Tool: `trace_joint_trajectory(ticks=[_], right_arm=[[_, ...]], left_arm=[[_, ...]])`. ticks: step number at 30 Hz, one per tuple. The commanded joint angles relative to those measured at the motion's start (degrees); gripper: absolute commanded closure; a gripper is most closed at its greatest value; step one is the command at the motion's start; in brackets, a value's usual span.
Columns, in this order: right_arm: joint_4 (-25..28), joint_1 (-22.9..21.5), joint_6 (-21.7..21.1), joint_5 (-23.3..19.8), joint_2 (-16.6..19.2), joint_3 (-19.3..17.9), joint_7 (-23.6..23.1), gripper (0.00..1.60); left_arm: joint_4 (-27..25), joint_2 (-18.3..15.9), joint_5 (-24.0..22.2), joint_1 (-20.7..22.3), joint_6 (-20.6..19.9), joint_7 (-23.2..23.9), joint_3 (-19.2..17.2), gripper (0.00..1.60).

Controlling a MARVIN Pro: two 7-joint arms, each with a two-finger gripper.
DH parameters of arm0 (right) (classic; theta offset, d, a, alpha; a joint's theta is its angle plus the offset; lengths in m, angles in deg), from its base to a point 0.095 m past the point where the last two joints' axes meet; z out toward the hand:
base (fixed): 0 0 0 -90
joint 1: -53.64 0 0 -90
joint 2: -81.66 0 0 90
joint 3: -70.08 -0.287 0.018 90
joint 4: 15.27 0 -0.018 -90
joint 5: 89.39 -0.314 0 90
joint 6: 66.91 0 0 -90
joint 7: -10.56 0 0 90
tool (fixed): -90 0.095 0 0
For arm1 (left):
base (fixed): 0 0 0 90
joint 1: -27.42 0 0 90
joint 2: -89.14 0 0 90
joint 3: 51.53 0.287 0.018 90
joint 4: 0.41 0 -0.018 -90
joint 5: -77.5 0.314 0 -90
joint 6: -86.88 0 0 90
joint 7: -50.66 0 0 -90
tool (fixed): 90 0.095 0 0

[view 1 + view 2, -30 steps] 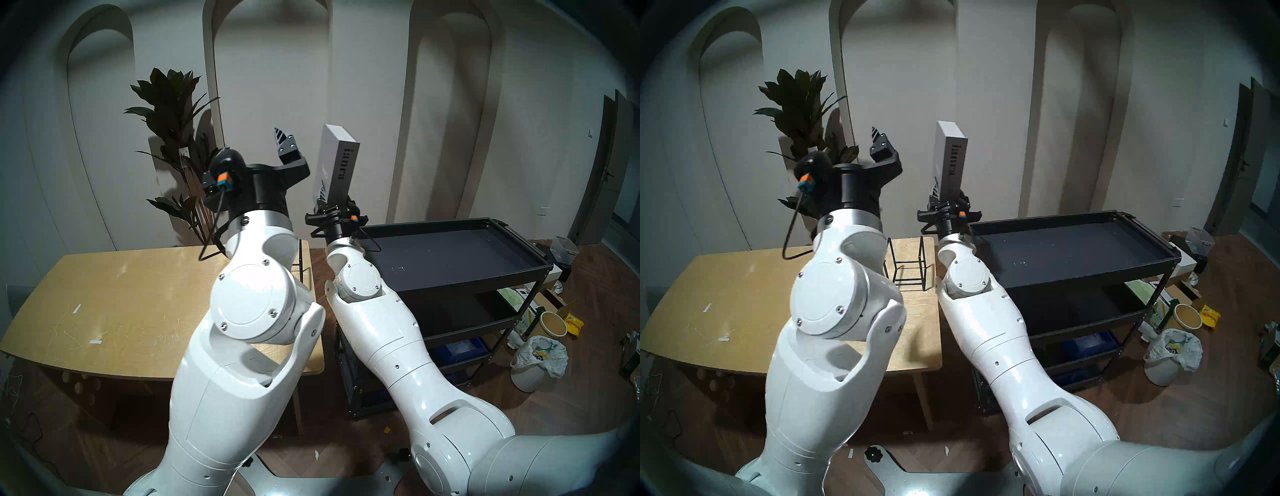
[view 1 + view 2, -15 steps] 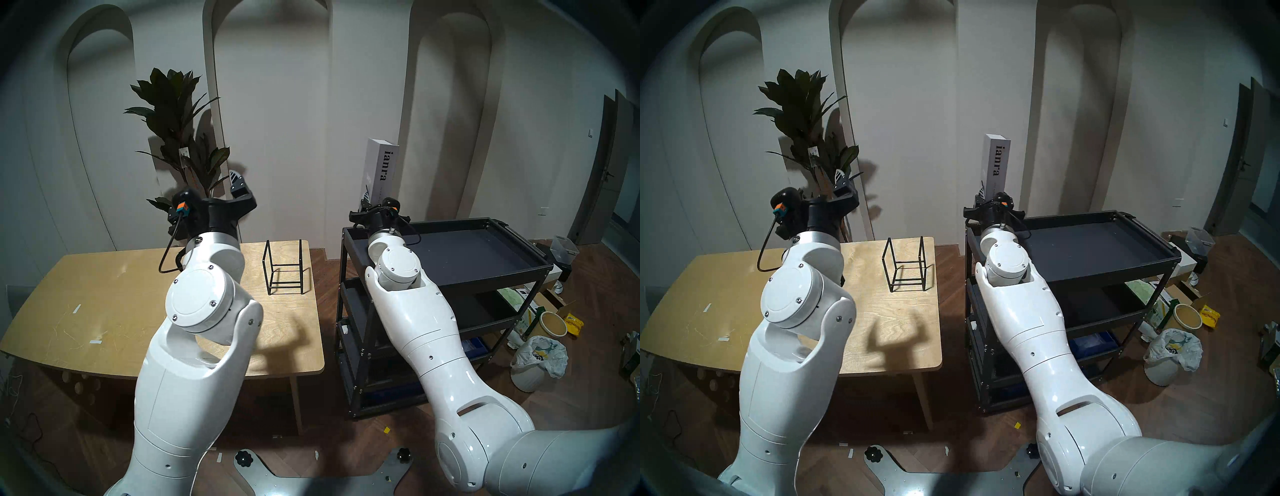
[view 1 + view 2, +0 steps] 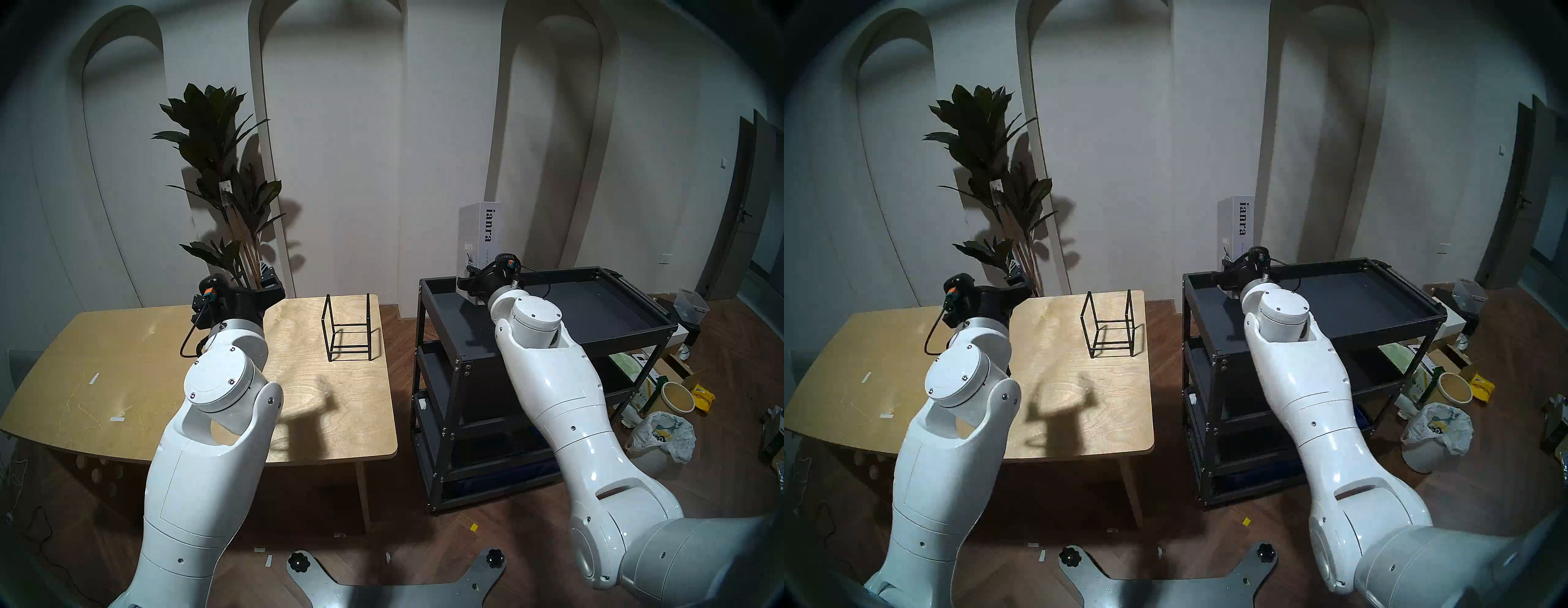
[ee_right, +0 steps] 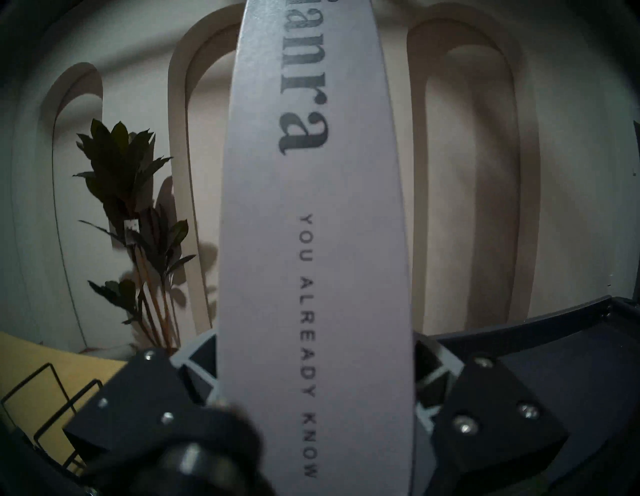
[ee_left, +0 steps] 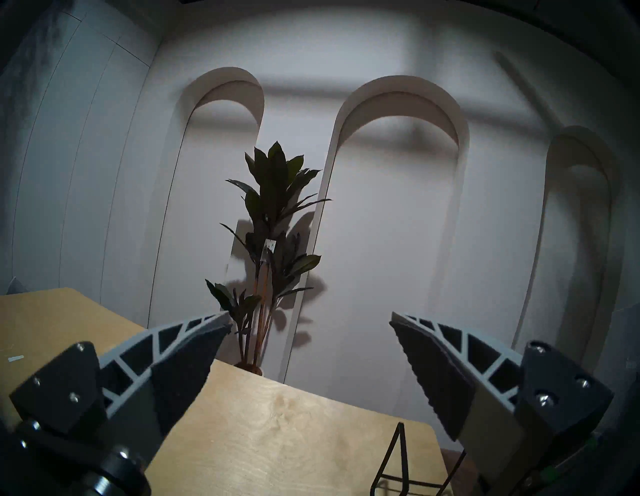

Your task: Transfer books between table and cart

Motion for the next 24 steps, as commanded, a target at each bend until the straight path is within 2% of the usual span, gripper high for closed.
trace_joint_trajectory(ticks=[1, 6, 14, 15, 16, 20, 22, 23, 24], right_arm=[[-4.84, -3.94, 2.45, -0.41, 3.15, 1.23, -6.79, 1.6], [-9.95, -6.4, 3.06, -0.23, 3.72, 2.44, -10.13, 1.6], [-14.73, -8.88, 1.31, -0.64, 3.44, 2.57, -11.18, 1.6], [-14.7, -9.31, -2.15, -1.38, 3.46, 2.24, -10.97, 1.6], [-14.64, -9.55, -3.7, -1.03, 3.6, 2.47, -10.27, 1.6], [-16.05, -10.45, -5.96, -1.9, 3.62, 2.65, -10.29, 1.6], [-16.55, -10.49, -8.77, -2.21, 4.27, 3.79, -11.35, 1.6], [-16.55, -10.49, -8.77, -2.21, 4.27, 3.79, -11.35, 1.6], [-15.35, -9.59, -10.88, -1.85, 4.6, 4.49, -11.59, 1.6]], left_arm=[[-0.38, 0.11, 1.65, 0.89, 0.97, -0.69, 0.7, 0.0], [0.26, 0.19, 2.24, 1.15, 0.56, -1.09, 1.48, 0.0], [0.63, 0.2, 2.92, 1.63, 0.25, -2.49, 2.53, 0.0], [0.69, 0.24, 3.17, 1.8, 0.13, -3.03, 2.8, 0.0], [0.73, 0.26, 3.24, 1.89, 0.08, -3.24, 2.92, 0.0], [0.87, 0.34, 3.36, 2.19, -0.05, -3.76, 3.26, 0.0], [0.99, 0.46, 3.48, 2.54, -0.41, -4.39, 3.68, 0.0], [0.99, 0.46, 3.48, 2.54, -0.41, -4.39, 3.68, 0.0], [0.99, 0.54, 3.39, 2.65, -0.6, -4.7, 3.8, 0.0]])
